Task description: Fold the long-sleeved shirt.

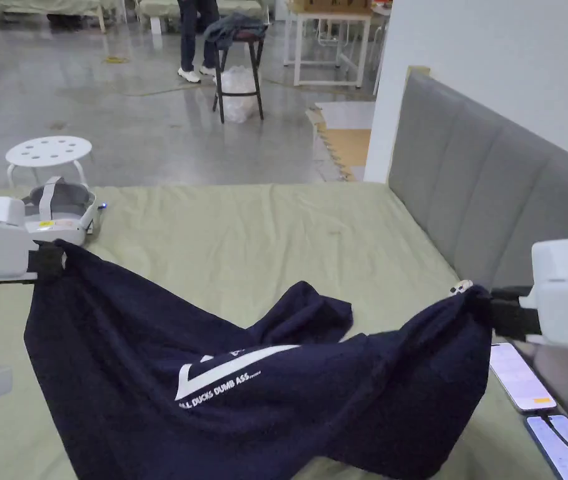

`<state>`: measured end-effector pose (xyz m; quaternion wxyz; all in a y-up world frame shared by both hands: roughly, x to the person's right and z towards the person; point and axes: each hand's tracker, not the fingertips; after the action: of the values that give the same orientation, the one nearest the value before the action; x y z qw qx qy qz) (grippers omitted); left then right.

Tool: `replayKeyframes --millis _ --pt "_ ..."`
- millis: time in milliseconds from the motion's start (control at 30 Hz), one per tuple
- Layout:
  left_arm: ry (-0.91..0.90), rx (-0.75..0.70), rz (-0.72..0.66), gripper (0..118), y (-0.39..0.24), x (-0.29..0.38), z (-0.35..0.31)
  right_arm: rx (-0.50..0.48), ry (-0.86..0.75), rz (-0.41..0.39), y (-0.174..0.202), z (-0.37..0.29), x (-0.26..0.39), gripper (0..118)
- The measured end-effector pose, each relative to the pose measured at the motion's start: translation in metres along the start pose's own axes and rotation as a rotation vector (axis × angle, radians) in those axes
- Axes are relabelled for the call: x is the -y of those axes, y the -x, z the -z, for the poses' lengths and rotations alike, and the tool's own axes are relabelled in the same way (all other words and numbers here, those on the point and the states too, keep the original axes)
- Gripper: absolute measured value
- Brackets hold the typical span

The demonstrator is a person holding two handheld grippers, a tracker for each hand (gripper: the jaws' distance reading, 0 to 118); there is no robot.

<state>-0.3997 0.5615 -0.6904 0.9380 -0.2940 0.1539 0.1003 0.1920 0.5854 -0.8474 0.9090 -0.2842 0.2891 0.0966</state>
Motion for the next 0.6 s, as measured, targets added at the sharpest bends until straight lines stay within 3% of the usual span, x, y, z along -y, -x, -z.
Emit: replayKeyframes --millis 133,300,600 --pt "-0.217 -0.035 -0.057 10 -0.002 -0.101 -0.026 0.115 -0.182 -0.017 -0.026 0.013 -0.118 3" --pt "-0.349 -0.138 -0.085 10 -0.017 -0.208 -0.054 0.191 -0.281 0.061 -0.045 0.028 -0.25 3" --pt "-0.526 -0.166 -0.124 10 -0.041 -0.33 -0.091 0.287 -0.448 0.15 -0.064 0.02 -0.388 3"
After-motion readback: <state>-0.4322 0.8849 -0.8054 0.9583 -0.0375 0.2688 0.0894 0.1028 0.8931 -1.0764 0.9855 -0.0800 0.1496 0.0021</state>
